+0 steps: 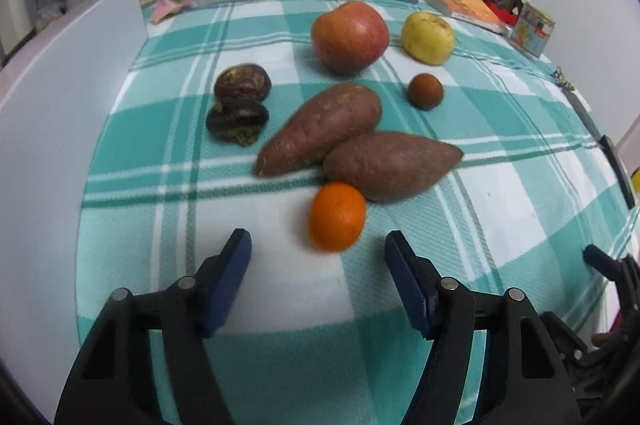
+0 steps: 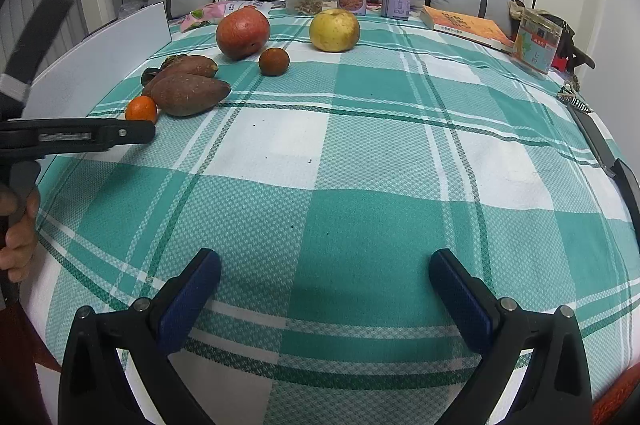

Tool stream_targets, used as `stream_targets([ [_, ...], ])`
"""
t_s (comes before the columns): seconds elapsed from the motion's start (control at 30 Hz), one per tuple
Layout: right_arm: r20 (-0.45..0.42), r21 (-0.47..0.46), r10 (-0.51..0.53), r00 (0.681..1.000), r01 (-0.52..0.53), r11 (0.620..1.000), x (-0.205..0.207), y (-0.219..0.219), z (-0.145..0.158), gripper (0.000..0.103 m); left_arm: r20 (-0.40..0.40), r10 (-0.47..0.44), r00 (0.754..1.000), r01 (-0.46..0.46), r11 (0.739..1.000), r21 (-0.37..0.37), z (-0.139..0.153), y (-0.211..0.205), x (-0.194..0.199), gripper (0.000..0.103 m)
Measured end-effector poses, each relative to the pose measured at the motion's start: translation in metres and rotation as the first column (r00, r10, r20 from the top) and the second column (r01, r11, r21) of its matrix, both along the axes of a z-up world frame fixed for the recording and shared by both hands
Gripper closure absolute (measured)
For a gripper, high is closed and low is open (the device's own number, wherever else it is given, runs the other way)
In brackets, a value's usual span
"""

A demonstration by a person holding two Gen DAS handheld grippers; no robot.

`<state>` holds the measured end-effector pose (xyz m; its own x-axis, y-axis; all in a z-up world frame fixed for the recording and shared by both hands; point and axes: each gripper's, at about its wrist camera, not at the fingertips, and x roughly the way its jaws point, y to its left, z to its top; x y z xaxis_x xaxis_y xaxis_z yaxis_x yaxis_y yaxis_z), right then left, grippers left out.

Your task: Organize fruits

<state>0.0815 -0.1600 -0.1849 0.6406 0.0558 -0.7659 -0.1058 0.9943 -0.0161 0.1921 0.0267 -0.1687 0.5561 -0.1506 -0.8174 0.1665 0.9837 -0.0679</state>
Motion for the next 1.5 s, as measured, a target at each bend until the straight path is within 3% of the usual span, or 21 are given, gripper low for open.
stream_targets([
  [0.13, -0.001, 0.0, 0.0, 1.0, 0.0, 1.0, 0.0, 0.0, 0.0, 0.0, 0.018, 0.015, 1.0, -0.014, 1.0, -0.021, 0.003, 0.004, 0.006, 0.036],
  [0.17, -0.001, 0.0, 0.0, 1.0, 0.0, 1.0, 0.0, 0.0, 0.0, 0.0, 0.019, 0.009, 1.0, -0.008, 0.999, -0.036, 0.004, 0.005, 0.006, 0.05],
  [0.2, -0.001, 0.0, 0.0, 1.0, 0.0, 1.0, 0.0, 0.0, 0.0, 0.0, 0.011, -0.003, 1.0, 0.004, 0.999, -0.048, 0.003, 0.005, 0.007, 0.074],
  [0.23, -0.001, 0.0, 0.0, 1.0, 0.0, 1.0, 0.0, 0.0, 0.0, 0.0, -0.001, -0.018, 1.0, 0.018, 0.998, -0.054, 0.002, 0.004, 0.007, 0.078],
  [0.33, -0.002, 0.0, 0.0, 1.0, 0.0, 1.0, 0.0, 0.0, 0.0, 0.0, 0.009, -0.024, 1.0, 0.024, 0.999, -0.041, 0.005, 0.004, 0.0, 0.079],
  [0.57, -0.002, 0.0, -0.001, 1.0, 0.001, 1.0, 0.001, 0.001, 0.0, 0.0, -0.051, 0.028, 0.998, -0.033, 0.995, -0.092, 0.015, 0.028, -0.039, 0.079],
  [0.73, -0.002, 0.0, -0.004, 1.0, 0.004, 1.0, 0.001, 0.0, 0.0, 0.0, -0.054, 0.037, 0.998, -0.04, 0.997, -0.064, 0.011, 0.032, -0.061, 0.078],
  [0.87, -0.001, -0.001, -0.004, 1.0, 0.004, 1.0, 0.001, 0.0, 0.0, 0.0, -0.055, 0.067, 0.996, -0.071, 0.995, -0.069, 0.005, 0.037, -0.06, 0.073],
  [0.93, 0.0, -0.001, -0.003, 1.0, 0.003, 1.0, 0.001, 0.0, 0.0, 0.0, -0.041, 0.079, 0.996, -0.081, 0.995, -0.052, 0.004, 0.037, -0.06, 0.058],
  [1.0, 0.0, 0.0, -0.002, 1.0, 0.002, 1.0, 0.001, -0.001, 0.0, 0.0, -0.029, 0.088, 0.996, -0.089, 0.996, -0.031, 0.005, 0.037, -0.062, 0.029],
  [1.03, 0.0, -0.001, -0.003, 1.0, 0.003, 1.0, 0.0, 0.0, 0.0, 0.0, -0.022, 0.098, 0.995, -0.098, 0.995, -0.023, 0.005, 0.037, -0.063, 0.025],
  [1.4, -0.004, 0.0, -0.001, 1.0, 0.001, 1.0, 0.001, 0.0, 0.001, 0.0, -0.054, 0.109, 0.993, -0.112, 0.992, -0.059, 0.014, 0.041, -0.07, 0.023],
  [1.5, -0.057, 0.011, 0.017, 0.998, -0.016, 1.0, 0.005, -0.001, 0.006, 0.0, -0.05, 0.094, 0.994, -0.097, 0.993, -0.06, 0.023, 0.039, -0.08, 0.023],
])
